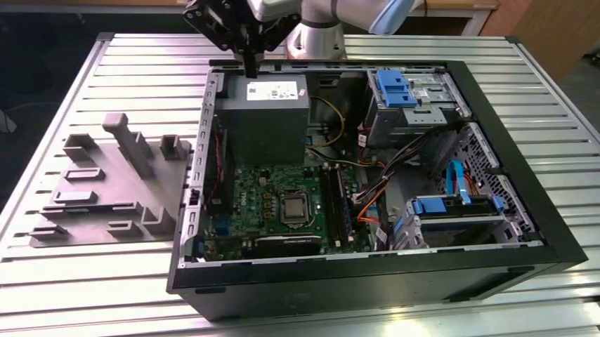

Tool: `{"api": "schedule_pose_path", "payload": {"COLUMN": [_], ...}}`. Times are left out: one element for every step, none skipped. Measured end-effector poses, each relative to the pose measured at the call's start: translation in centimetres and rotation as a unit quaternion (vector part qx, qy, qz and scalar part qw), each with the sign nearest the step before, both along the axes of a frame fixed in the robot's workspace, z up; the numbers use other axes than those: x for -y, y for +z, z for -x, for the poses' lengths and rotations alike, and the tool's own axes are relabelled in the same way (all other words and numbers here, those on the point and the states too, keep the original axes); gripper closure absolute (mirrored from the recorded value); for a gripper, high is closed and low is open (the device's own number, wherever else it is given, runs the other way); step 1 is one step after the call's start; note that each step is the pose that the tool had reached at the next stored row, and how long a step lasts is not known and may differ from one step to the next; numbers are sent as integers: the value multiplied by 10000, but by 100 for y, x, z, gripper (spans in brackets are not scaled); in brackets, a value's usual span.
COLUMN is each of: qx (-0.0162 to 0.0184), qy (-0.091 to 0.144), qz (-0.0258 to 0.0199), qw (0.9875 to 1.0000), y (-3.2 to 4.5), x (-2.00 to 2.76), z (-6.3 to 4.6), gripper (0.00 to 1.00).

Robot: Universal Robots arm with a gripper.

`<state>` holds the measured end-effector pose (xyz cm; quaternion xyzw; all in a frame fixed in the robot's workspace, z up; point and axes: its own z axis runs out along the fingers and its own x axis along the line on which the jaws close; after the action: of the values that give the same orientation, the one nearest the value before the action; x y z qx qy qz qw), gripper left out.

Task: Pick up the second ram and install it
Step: 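Reach for the second ram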

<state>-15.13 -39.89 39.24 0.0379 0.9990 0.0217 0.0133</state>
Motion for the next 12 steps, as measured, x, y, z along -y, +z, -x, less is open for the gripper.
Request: {"api": "schedule_pose_path", "payload": {"qx": [0, 0, 0, 0, 0, 0, 0, 0, 0, 0, 1, 1], "qy": [0, 0, 1, 0, 0, -1, -1, 0, 0, -1, -2, -1], "qz": [0, 0, 0, 0, 0, -1, 0, 1, 0, 0, 0, 0], "qw": [10000, 10000, 10000, 10000, 10000, 10000, 10000, 10000, 10000, 10000, 10000, 10000], "y": [-2, -4, -6, -8, -9, -11, -13, -14, -16, -18, -21, -23], "x": [0, 0, 1, 0, 0, 0, 0, 0, 0, 0, 0, 0], "z": [31, 64, 95, 126, 158, 189, 223, 264, 305, 350, 394, 436], "gripper": [90, 90, 90, 90, 90, 90, 90, 90, 90, 90, 90, 90]}}
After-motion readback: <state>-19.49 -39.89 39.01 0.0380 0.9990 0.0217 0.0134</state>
